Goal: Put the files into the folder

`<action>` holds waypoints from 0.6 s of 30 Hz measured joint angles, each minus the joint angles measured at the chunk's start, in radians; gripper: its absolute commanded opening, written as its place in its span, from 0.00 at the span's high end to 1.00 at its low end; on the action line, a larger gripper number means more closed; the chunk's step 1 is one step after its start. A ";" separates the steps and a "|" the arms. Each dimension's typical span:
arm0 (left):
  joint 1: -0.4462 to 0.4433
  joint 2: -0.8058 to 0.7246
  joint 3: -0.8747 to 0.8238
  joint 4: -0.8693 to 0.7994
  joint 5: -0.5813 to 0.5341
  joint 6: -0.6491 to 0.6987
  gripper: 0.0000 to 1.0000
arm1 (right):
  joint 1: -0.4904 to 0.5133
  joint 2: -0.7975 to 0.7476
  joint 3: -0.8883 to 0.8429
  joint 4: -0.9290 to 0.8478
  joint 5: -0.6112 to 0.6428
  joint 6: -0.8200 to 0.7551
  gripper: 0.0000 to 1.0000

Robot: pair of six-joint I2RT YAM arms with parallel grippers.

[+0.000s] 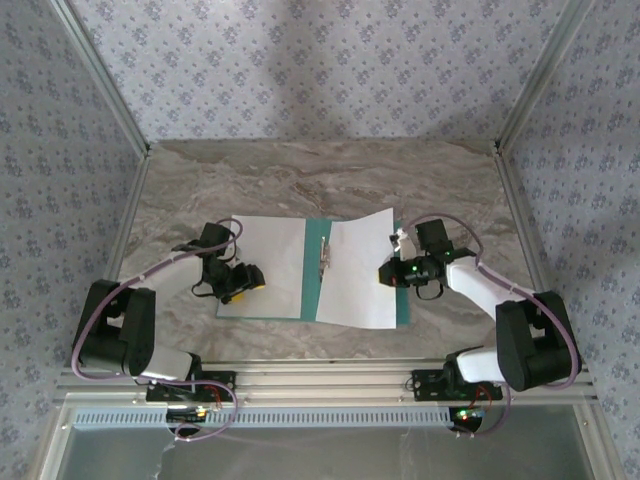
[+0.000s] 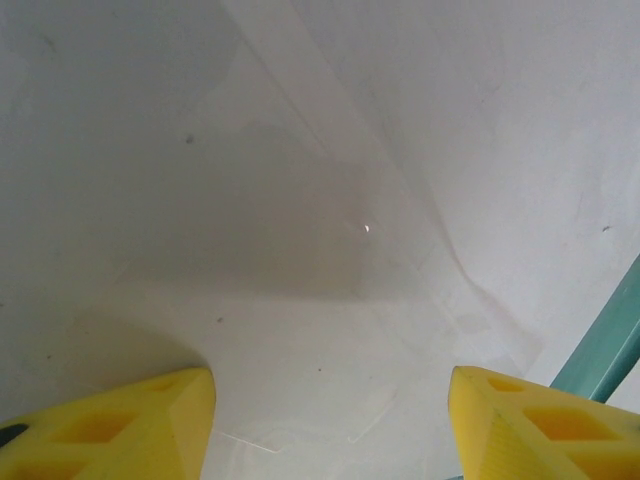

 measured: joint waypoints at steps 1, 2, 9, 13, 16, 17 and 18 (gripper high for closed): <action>0.000 0.000 0.000 -0.001 0.000 0.000 0.36 | 0.008 0.000 0.008 -0.007 0.000 -0.007 1.00; 0.000 0.001 0.000 -0.001 0.000 0.000 0.36 | 0.013 0.000 0.019 -0.016 0.001 -0.014 1.00; 0.000 0.001 0.009 -0.023 -0.015 0.007 0.36 | 0.016 0.022 0.094 -0.076 0.011 -0.049 1.00; 0.004 0.001 0.017 -0.044 -0.036 0.011 0.36 | 0.013 0.040 0.096 -0.096 0.016 -0.051 1.00; 0.009 0.002 0.024 -0.056 -0.050 0.019 0.36 | 0.009 0.060 0.100 -0.101 0.015 -0.051 1.00; 0.009 0.004 0.025 -0.058 -0.052 0.022 0.36 | 0.008 0.068 0.104 -0.101 0.015 -0.051 1.00; 0.009 0.006 0.027 -0.060 -0.055 0.023 0.36 | 0.007 0.074 0.108 -0.101 0.014 -0.051 1.00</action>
